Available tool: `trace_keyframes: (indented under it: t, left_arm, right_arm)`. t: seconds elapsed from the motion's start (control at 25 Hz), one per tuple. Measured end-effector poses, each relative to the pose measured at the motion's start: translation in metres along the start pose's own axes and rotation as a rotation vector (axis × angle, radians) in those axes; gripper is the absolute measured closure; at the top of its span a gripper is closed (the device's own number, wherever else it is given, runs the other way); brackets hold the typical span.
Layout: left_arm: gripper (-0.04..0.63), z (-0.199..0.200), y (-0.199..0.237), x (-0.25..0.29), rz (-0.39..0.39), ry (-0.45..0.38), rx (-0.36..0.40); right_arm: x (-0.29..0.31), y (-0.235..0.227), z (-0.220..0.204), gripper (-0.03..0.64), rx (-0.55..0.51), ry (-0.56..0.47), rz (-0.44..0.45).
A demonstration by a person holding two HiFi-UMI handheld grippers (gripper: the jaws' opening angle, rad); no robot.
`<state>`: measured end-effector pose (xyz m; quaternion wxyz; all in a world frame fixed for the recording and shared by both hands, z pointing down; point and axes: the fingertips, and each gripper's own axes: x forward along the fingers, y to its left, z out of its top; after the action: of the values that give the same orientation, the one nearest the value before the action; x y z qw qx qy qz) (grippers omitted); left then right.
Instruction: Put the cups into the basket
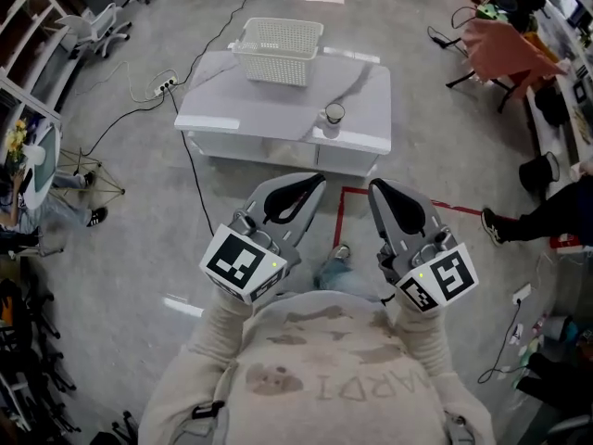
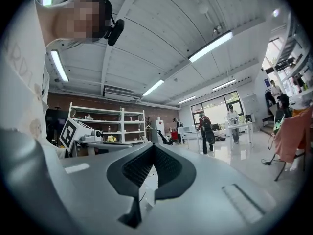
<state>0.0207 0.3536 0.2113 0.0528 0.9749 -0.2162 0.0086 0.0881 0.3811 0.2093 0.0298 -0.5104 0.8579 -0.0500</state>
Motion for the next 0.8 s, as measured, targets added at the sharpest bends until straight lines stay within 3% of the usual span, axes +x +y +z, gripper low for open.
trace_keyframes:
  t: [0.36, 0.8]
  left_arm:
    - [0.595, 0.012, 0.017, 0.083, 0.097, -0.015, 0.047]
    - [0.595, 0.012, 0.058, 0.115, 0.091, 0.016, 0.034]
  right_arm:
    - [0.011, -0.093, 0.008, 0.594, 0.016, -0.009, 0.077]
    - [0.043, -0.124, -0.004, 0.594, 0.061, 0.005, 0.065]
